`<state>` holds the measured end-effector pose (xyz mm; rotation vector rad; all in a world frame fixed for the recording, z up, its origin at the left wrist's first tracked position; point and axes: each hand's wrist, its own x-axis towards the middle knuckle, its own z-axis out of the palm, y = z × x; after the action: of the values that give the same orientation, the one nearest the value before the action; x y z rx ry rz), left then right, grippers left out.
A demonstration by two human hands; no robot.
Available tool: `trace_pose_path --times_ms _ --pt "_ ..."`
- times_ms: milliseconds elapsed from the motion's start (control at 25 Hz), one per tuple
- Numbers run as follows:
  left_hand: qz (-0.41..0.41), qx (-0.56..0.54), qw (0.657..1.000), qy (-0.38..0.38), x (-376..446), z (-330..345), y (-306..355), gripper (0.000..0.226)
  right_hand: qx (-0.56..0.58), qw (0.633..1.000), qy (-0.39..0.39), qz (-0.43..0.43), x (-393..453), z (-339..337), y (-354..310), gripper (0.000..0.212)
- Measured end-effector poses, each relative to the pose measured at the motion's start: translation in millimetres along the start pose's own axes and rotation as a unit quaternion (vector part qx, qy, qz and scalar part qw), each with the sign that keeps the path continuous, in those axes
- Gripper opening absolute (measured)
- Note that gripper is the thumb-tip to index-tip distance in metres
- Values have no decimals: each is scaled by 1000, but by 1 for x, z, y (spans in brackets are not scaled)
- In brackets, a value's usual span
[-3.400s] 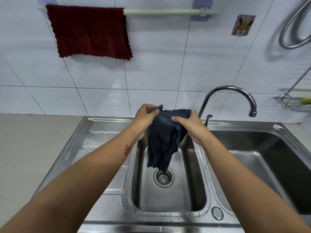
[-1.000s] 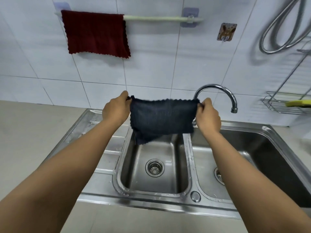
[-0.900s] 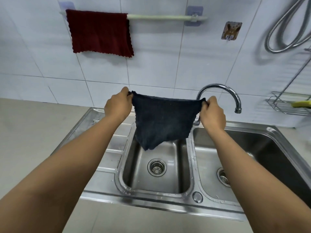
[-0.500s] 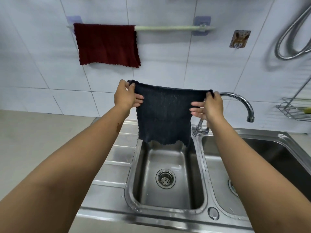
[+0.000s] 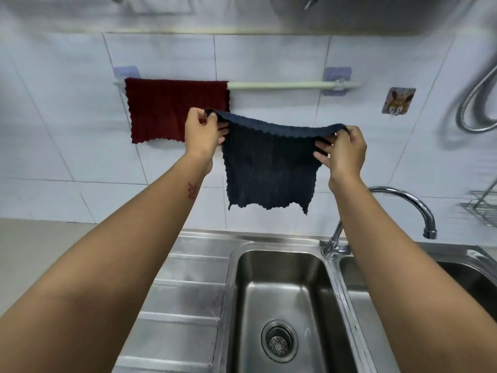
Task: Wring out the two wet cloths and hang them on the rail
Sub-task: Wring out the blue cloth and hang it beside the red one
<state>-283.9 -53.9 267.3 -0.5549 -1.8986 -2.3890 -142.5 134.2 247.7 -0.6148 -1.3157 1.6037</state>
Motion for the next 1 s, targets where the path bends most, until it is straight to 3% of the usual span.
trace_pose_path --times_ms 200,360,440,520,560,640,720,760,840,920,1000 --pt "76 -63 995 -17 49 26 43 18 6 995 1 -103 40 42 -46 22" --pt "154 -4 988 -8 84 39 67 14 -89 971 4 -224 64 70 -74 21" --pt "186 65 980 -18 91 37 62 6 -244 930 -23 -273 70 71 -68 30" --pt "211 163 962 -62 127 55 51 13 -409 843 -54 -346 108 85 -56 40" --pt "237 252 934 -86 124 51 44 23 -486 784 -70 -381 110 80 -46 44" --pt "322 419 839 -128 124 39 29 42 -581 690 -75 -424 113 70 -30 49" --pt "380 537 743 -121 124 27 21 46 -615 653 -46 -440 113 68 -28 48" --pt "380 578 714 -112 123 26 17 45 -632 637 -26 -440 114 71 -27 49" --pt "324 624 704 -105 123 34 22 45 -666 625 -9 -408 117 80 -39 59" --pt "263 617 735 -98 125 46 32 44 -659 654 -15 -371 120 89 -48 61" --pt "267 614 739 -76 125 49 33 41 -640 677 -2 -363 121 90 -44 60"
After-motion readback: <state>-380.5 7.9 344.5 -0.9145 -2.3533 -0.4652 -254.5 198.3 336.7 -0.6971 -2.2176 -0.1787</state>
